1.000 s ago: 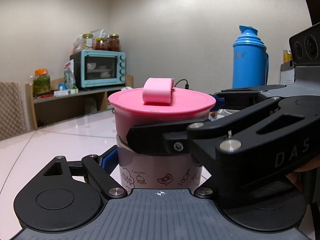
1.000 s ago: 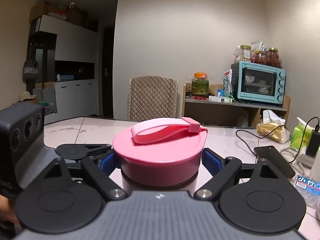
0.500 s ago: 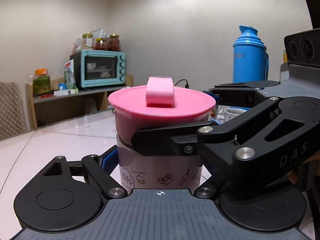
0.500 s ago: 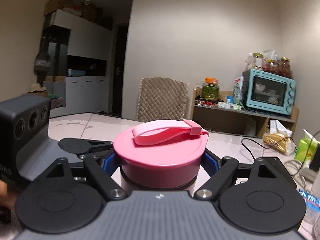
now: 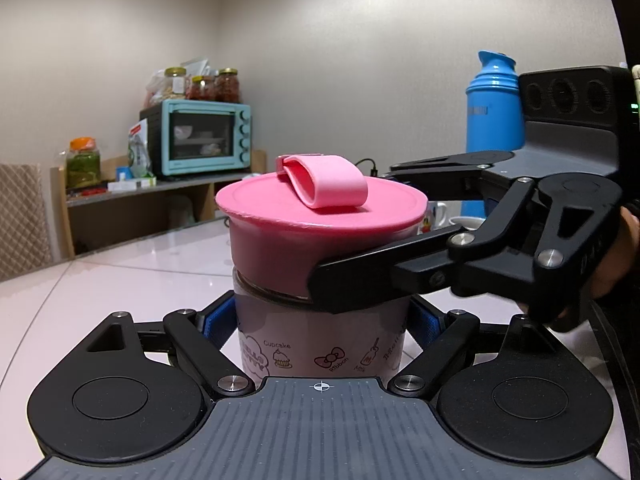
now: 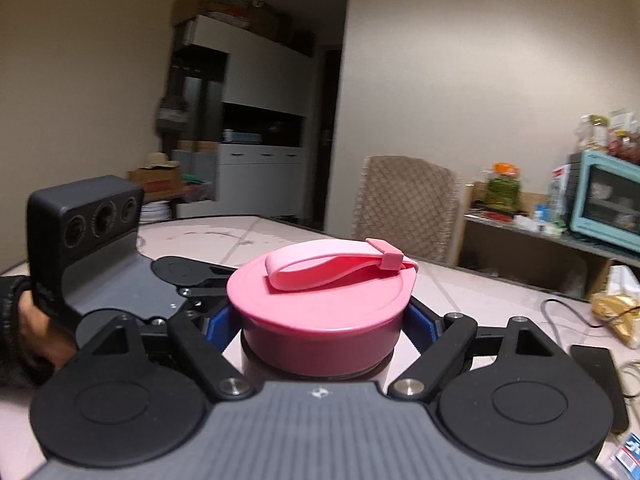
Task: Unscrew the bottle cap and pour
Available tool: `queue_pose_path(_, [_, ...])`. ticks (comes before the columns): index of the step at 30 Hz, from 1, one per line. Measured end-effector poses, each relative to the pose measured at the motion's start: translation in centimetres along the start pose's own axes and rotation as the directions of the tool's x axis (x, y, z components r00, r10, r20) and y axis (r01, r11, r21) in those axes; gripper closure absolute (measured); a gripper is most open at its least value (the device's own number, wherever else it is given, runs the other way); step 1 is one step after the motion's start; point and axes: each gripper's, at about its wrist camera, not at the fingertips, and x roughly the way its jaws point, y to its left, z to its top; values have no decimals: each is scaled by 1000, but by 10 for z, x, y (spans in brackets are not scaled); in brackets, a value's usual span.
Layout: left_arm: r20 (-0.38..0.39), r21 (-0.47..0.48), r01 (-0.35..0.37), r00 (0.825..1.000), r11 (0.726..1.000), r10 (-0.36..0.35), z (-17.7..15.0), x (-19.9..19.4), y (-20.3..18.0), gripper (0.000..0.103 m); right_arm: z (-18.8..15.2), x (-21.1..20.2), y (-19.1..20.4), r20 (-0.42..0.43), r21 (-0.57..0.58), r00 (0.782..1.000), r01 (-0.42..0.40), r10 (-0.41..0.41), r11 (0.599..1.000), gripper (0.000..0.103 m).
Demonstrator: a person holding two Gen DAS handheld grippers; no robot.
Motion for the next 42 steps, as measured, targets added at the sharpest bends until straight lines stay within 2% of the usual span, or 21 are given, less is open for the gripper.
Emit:
queue_pose_path(6, [0,-1,0,1000,1000,0,0,0,0,13,1,-2,-13,9,-14,996,-90,90,996,18])
queue_pose_path(13, [0,0,0,1000,1000,0,0,0,0,13,3,-5,-12,13,-7,996,-92,92,996,18])
queue_pose_path(15, [0,-1,1,1000,1000,-1,0,0,0,13,4,-7,-10,12,-9,997,-76,76,997,16])
queue_pose_path(17, [0,-1,1,1000,1000,-1,0,0,0,13,6,-10,-6,15,-8,998,-56,56,998,8])
queue_pose_path(19, [0,-1,0,1000,1000,0,0,0,0,13,8,-13,-1,22,0,999,-32,32,999,6])
queue_pose_path(26, [0,0,0,1000,1000,0,0,0,0,13,12,-16,18,17,30,995,101,-101,994,5])
queue_pose_path(35, [0,0,0,1000,1000,0,1,0,0,13,3,-12,29,30,104,969,241,-245,965,5])
queue_pose_path(42, [0,-1,0,1000,1000,0,1,0,0,13,0,-4,31,31,127,964,259,-265,957,5])
